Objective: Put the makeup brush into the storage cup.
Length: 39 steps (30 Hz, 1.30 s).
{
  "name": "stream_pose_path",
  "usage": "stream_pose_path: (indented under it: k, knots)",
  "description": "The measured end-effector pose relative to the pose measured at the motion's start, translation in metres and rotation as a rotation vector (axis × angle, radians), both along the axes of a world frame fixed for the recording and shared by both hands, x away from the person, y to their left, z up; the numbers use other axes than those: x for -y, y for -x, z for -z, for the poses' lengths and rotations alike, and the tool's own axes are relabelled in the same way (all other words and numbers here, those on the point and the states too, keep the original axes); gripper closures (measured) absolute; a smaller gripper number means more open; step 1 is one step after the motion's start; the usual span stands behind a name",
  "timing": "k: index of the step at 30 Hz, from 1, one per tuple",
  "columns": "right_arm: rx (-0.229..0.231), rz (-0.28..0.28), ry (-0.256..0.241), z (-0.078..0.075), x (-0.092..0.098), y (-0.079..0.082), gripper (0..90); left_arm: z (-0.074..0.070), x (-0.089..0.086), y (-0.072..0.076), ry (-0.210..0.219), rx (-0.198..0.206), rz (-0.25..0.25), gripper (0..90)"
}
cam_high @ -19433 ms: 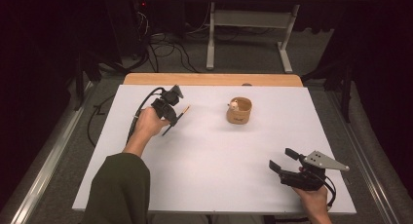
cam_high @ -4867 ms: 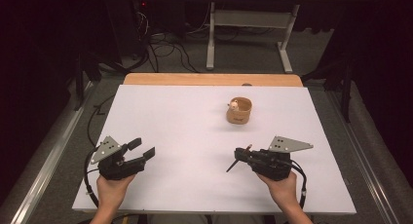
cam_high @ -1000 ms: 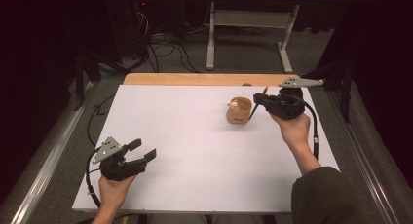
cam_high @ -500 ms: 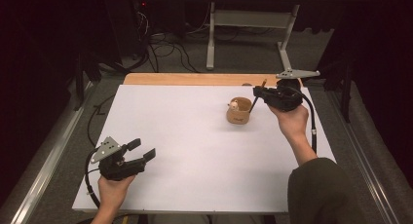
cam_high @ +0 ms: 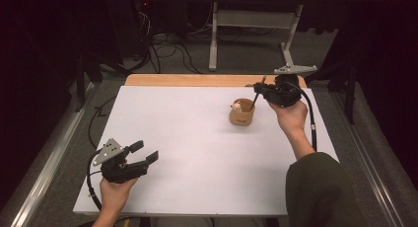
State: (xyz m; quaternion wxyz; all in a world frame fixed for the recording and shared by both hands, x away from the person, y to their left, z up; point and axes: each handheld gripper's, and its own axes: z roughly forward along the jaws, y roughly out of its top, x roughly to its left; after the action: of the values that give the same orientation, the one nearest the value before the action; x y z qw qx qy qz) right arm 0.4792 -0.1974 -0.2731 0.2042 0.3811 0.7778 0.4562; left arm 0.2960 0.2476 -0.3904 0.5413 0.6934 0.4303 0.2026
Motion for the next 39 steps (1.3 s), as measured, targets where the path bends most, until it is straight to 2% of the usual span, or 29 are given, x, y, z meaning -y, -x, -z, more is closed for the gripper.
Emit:
stream_pose_path:
  k: [7, 12, 17, 25, 29, 34, 39]
  knots:
    - [-0.012, 0.016, 0.0, 0.004, -0.002, -0.007, 84.8, 0.0, -0.001, 0.0, 0.014, -0.001, -0.002, 28.8]
    - [-0.018, 0.022, 0.006, 0.007, -0.003, -0.01, 84.8, 0.001, 0.001, -0.001, 0.005, -0.004, 0.005, 28.8]
    - [-0.028, 0.028, 0.03, 0.012, -0.007, -0.015, 84.7, 0.001, 0.0, -0.001, 0.003, -0.007, 0.003, 28.9]
    - [-0.046, 0.032, 0.044, 0.019, -0.011, -0.02, 84.6, 0.001, 0.002, -0.001, -0.007, -0.01, 0.011, 28.9]
    - [-0.051, 0.027, 0.054, 0.02, -0.014, -0.021, 84.6, 0.001, 0.001, -0.001, 0.004, -0.01, 0.007, 28.9]
    - [-0.068, 0.027, 0.072, 0.025, -0.016, -0.025, 84.6, 0.001, 0.003, -0.001, -0.008, -0.011, 0.015, 28.9]
    - [-0.075, 0.029, 0.084, 0.027, -0.017, -0.027, 84.6, 0.002, 0.001, -0.001, 0.003, -0.012, 0.008, 28.9]
